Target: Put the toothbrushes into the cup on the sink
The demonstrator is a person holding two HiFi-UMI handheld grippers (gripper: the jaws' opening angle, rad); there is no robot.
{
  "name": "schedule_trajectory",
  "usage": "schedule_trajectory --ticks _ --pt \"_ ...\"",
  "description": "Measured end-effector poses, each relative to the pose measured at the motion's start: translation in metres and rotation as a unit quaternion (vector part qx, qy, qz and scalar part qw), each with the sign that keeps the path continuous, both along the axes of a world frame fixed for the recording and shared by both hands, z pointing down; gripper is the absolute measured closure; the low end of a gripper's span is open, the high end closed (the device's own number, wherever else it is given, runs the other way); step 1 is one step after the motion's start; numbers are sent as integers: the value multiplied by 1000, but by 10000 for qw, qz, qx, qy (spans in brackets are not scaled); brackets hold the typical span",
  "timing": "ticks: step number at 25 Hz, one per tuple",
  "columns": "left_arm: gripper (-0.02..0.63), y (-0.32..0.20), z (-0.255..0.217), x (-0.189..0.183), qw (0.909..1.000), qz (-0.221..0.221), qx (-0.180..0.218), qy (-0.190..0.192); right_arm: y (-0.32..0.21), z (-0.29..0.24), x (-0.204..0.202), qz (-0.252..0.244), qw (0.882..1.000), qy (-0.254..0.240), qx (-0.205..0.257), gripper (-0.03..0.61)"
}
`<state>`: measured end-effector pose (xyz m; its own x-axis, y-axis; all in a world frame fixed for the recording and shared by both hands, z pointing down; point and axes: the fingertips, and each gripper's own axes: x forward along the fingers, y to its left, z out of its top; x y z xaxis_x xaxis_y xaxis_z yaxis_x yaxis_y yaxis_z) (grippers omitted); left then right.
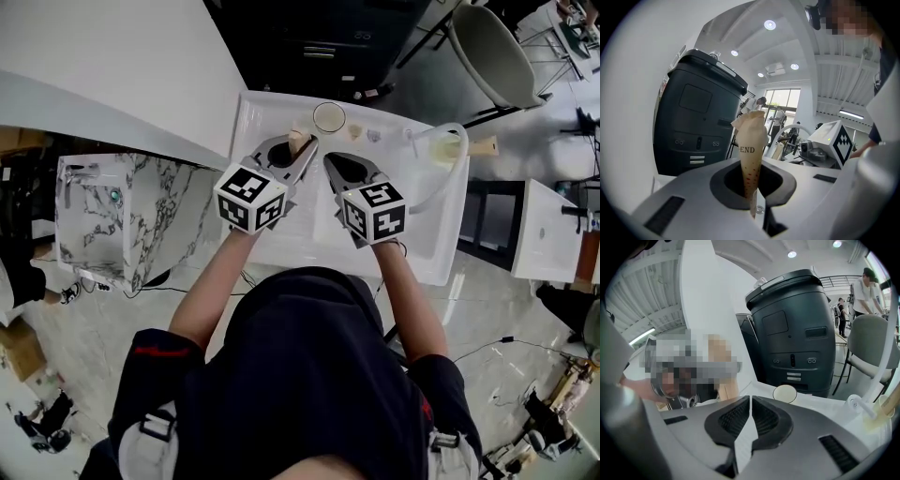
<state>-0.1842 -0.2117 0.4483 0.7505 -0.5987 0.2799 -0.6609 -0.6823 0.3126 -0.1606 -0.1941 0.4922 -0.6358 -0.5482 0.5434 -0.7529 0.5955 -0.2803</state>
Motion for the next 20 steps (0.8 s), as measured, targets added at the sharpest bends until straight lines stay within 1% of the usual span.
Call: schedule_trajectory --ticks 7,20 --pt "600 -30 5 6 10000 40 7 -30 -11 17 1 40 9997 24 -236 537" --pt "600 -84 -9 26 9996 170 239 60 -24 39 2 77 9983 -58 -583 537"
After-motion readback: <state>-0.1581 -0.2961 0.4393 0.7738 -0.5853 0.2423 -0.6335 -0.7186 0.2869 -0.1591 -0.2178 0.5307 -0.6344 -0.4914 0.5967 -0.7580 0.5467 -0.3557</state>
